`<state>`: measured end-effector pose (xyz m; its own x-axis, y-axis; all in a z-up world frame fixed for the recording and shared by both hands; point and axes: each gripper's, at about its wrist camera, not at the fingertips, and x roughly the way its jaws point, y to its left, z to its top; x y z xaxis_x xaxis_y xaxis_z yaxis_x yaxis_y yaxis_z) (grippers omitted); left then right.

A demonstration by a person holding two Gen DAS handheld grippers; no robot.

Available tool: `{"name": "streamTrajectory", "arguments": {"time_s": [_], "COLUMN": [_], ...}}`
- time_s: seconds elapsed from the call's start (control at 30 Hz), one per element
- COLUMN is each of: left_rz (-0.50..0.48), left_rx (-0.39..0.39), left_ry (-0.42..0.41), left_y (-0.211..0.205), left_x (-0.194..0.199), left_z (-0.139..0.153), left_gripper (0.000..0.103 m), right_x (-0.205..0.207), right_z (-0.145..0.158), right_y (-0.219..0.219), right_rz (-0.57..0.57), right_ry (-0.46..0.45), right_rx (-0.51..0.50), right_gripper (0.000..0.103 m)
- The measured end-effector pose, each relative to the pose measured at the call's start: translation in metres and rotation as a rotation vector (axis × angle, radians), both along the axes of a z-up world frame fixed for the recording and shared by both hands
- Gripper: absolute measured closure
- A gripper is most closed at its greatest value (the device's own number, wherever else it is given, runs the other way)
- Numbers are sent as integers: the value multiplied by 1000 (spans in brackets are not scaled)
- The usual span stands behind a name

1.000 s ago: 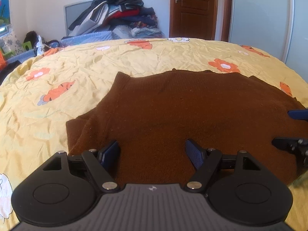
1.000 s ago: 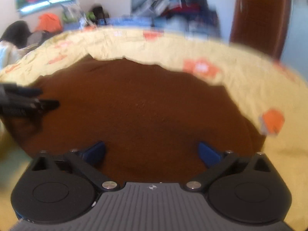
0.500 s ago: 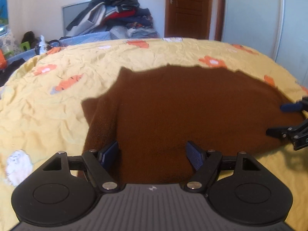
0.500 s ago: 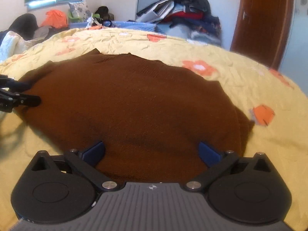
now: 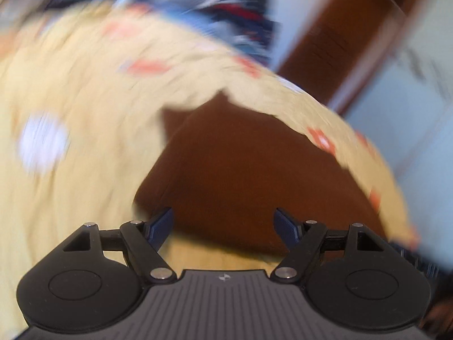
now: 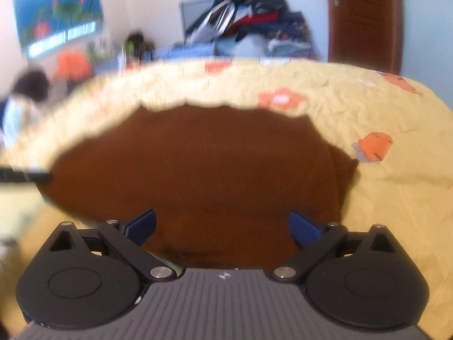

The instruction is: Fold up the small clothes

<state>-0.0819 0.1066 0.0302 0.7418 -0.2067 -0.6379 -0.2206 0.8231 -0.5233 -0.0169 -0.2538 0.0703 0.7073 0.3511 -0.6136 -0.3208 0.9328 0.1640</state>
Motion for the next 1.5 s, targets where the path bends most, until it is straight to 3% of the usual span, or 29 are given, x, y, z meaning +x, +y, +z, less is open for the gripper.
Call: {"name": "streamTrajectory", "arguments": {"time_s": [0.07,0.1,0.27,0.4,0.43,0.5,0.6,0.67,0.73,0.8,0.9,0.93,1.03,1.1,1.2,1.33,1.37,1.4,1.43,1.47,1.5], "left_rz": [86,118,200,237,216,187,143,131,91,12,-216,-299,-439,-471,-495,-524,-530,-536,-542,-551,-561], "left_rx": [-142,-177,-210,-138,-80,63,110,138,255,429,777,857,966,1019,1066,1104,1112,1119,1121,1123,1129], "left_ry": [55,35,37,46,73,117,132,110,63,-18,-149,-174,-212,-220,-234,-244,-248,-253,-258,-263,-277], "left_y": [12,15,17,7,1,-9,-10,-16,-35,-68,-141,-161,-196,-206,-208,-211,-213,-216,-219,-224,-230], "left_x": [-6,-10,9,30,38,50,52,51,54,59,55,52,39,31,23,26,27,27,28,30,31], "left_z": [-14,-17,-15,-10,-7,-1,4,11,25,41,44,38,19,9,0,-2,-2,-2,-1,0,1], "left_gripper": [26,25,25,31,49,66,84,87,88,89,89,89,88,88,88,88,88,88,88,88,88], "right_x": [-5,-6,3,9,10,15,25,36,50,71,110,125,154,165,167,170,174,175,183,186,187], "right_z": [7,10,12,17,21,29,47,57,62,62,46,38,13,-3,-18,-24,-25,-24,-27,-30,-32], "right_y": [-11,-15,-25,-24,-25,-26,-20,-13,-3,11,33,40,59,67,70,66,65,67,68,69,66], "right_rz": [-30,-39,-43,-31,-25,0,50,89,130,180,246,261,279,243,193,179,175,175,174,173,179], "right_ry": [-12,-13,15,25,32,48,49,65,104,175,354,428,578,643,665,647,639,623,613,604,590], "right_rx": [77,111,211,275,311,381,432,464,497,532,633,671,717,670,598,597,591,568,529,492,483], "right_gripper": [1,1,1,1,1,1,0,0,0,0,0,0,0,1,14,30,41,64,79,85,85]}}
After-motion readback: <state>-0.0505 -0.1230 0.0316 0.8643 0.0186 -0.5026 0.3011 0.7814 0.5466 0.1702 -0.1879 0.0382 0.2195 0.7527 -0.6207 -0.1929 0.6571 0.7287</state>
